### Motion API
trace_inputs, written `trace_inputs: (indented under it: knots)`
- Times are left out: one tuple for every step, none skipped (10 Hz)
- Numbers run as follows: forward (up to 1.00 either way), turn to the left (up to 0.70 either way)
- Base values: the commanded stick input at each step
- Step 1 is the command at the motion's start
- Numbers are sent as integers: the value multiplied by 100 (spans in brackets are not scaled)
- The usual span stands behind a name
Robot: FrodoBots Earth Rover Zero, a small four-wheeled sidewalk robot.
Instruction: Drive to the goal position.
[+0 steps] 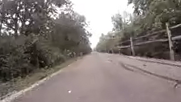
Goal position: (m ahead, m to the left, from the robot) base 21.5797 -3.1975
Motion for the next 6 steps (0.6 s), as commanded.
trace_inputs:
  knots:
    - [70, 0]
    - [70, 0]
    - [70, 0]
    - [70, 0]
    - [70, 0]
    - [70, 0]
